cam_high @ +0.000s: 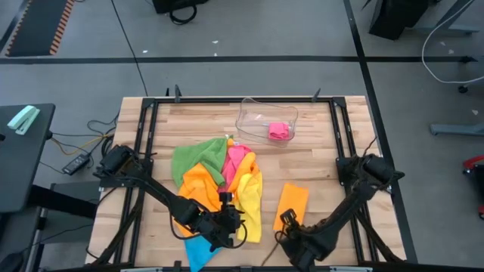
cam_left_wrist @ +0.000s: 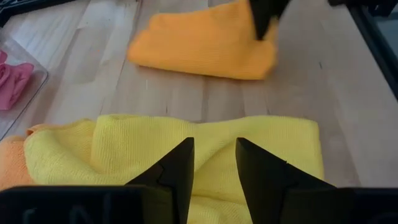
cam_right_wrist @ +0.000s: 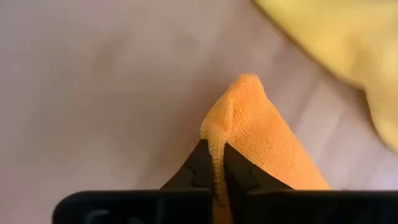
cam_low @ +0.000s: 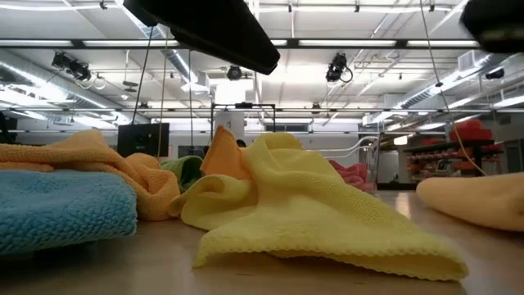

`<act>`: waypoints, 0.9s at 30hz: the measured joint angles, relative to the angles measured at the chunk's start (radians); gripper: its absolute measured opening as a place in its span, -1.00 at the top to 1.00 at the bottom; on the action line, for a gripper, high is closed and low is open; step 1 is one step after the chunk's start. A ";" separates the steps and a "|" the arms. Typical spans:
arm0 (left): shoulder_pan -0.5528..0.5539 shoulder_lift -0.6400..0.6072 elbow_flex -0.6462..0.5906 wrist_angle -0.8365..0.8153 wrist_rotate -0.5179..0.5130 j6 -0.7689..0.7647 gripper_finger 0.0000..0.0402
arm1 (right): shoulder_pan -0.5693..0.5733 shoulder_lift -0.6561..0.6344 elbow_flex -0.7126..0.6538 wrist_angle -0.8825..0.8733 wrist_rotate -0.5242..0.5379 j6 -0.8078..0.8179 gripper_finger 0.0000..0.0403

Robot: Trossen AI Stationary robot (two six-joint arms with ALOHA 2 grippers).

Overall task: Fold microfiber towels
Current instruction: Fold the right orange microfiber cloth

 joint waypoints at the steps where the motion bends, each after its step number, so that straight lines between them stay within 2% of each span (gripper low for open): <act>1: 0.000 0.000 0.000 0.009 0.000 -0.002 0.35 | 0.012 -0.013 0.000 0.018 -0.015 -0.028 0.96; 4: 0.000 0.002 0.000 0.054 0.000 -0.001 0.36 | 0.050 -0.046 0.001 0.047 -0.027 -0.091 0.96; 10: 0.002 0.051 0.000 0.203 0.001 0.060 0.34 | 0.085 -0.056 0.001 0.038 -0.022 -0.098 0.97; 15: 0.014 0.116 0.000 0.348 0.010 0.142 0.26 | 0.093 -0.075 0.001 0.033 -0.022 -0.097 0.96; 19: 0.026 0.136 -0.001 0.378 0.017 0.164 0.16 | 0.097 -0.136 0.003 0.038 -0.017 -0.085 0.96; 24: 0.038 0.136 -0.001 0.402 0.086 0.134 0.06 | 0.096 -0.225 0.004 0.034 -0.016 -0.039 0.95; 27: 0.040 0.138 -0.001 0.455 0.163 0.134 0.04 | 0.096 -0.274 0.004 0.024 -0.022 -0.038 0.95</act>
